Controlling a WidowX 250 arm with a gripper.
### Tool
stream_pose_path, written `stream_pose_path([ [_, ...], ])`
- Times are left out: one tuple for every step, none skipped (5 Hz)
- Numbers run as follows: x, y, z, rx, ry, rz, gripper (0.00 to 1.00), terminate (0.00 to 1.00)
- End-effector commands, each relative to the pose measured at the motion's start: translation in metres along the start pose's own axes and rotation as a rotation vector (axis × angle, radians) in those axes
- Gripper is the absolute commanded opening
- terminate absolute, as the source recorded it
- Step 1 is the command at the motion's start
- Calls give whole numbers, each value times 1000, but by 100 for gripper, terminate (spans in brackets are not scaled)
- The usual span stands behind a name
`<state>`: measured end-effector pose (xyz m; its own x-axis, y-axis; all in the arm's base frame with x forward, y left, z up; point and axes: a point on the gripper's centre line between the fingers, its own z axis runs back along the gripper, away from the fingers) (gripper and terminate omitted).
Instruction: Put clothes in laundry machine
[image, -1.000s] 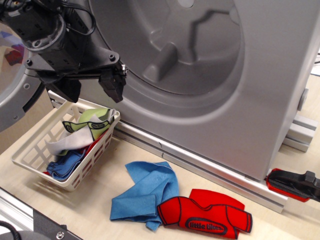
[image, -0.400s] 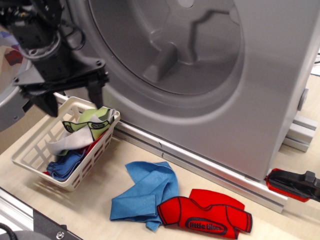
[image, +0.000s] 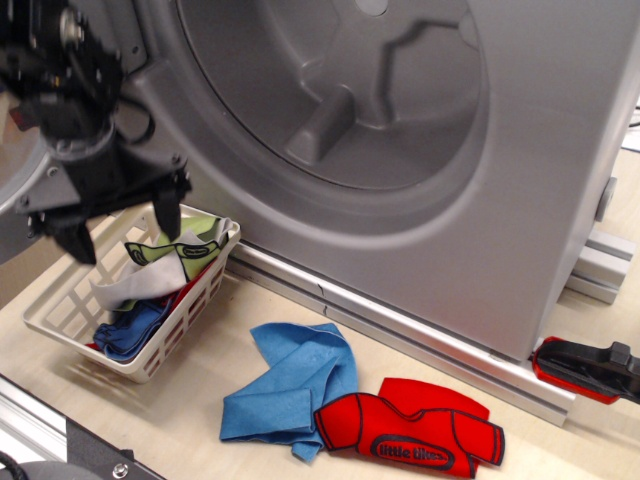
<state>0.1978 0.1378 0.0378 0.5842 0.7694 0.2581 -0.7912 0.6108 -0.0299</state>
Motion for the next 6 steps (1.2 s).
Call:
stream_pose_path([
  [-8, 14, -34, 65, 17, 83, 100, 0],
  [-8, 13, -52, 84, 58, 165, 100, 0],
  [-9, 11, -65, 93, 51, 214, 100, 0],
  [-14, 7, -76, 67, 57, 236, 100, 0],
  [-16, 6, -83, 59, 58, 254, 100, 0],
  [-16, 5, -91, 47, 30, 228, 100, 0],
])
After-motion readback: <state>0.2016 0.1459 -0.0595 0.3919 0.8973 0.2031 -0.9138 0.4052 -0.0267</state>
